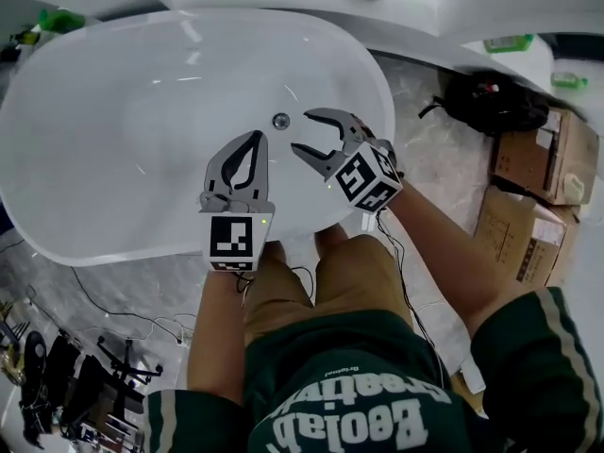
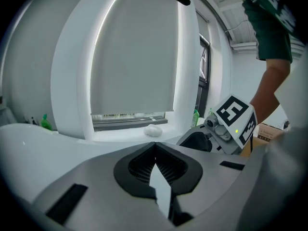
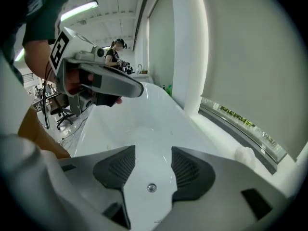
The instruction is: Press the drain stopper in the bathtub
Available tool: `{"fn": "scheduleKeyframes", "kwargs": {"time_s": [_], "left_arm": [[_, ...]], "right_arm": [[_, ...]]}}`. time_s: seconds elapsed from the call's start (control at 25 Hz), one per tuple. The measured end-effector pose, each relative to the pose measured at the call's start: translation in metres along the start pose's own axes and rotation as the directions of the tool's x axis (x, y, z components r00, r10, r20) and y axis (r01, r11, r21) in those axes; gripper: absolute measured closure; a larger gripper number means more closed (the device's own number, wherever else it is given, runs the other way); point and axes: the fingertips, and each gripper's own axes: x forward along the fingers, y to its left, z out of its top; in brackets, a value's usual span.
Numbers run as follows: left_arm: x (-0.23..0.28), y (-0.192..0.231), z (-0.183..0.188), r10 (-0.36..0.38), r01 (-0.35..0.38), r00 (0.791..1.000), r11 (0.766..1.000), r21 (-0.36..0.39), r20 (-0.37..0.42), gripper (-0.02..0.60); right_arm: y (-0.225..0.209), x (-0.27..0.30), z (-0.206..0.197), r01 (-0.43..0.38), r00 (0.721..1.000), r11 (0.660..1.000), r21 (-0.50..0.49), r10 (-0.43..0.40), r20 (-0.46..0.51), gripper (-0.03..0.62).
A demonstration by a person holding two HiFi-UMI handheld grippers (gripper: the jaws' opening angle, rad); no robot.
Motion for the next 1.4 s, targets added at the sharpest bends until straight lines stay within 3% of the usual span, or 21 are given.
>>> {"fn": "scheduleKeyframes", "kwargs": {"time_s": [0.28, 0.68, 0.96, 1.12, 1.4], "left_arm": [[-0.029, -0.023, 0.066, -0.029, 0.024, 0.998, 0.996, 0.09, 0.052, 0.58], [-0.072, -0.063, 0.152, -0.046, 0.027, 0.987, 0.992, 0.126, 0.154, 0.58], [-0.102, -0.081, 0.209, -0.061, 0.017, 0.972, 0.982, 0.19, 0.226, 0.58], [-0.12, -0.084, 0.239, -0.066, 0.005, 0.966, 0.971, 0.239, 0.25, 0.58], [-0.146, -0.08, 0.264, -0.049, -0.026, 0.957, 0.968, 0.25, 0.287, 0.58]], "right_arm": [[0.002, -0.068, 0.059, 0.025, 0.991, 1.0, 0.009, -0.026, 0.129, 0.356], [0.01, -0.175, 0.118, 0.066, 0.954, 0.997, -0.035, -0.053, 0.294, 0.356], [0.004, -0.238, 0.173, 0.1, 0.905, 0.99, -0.1, -0.049, 0.422, 0.356], [0.003, -0.264, 0.206, 0.118, 0.858, 0.987, -0.105, -0.048, 0.512, 0.358], [0.013, -0.289, 0.235, 0.15, 0.823, 0.976, -0.159, -0.034, 0.567, 0.412]]}}
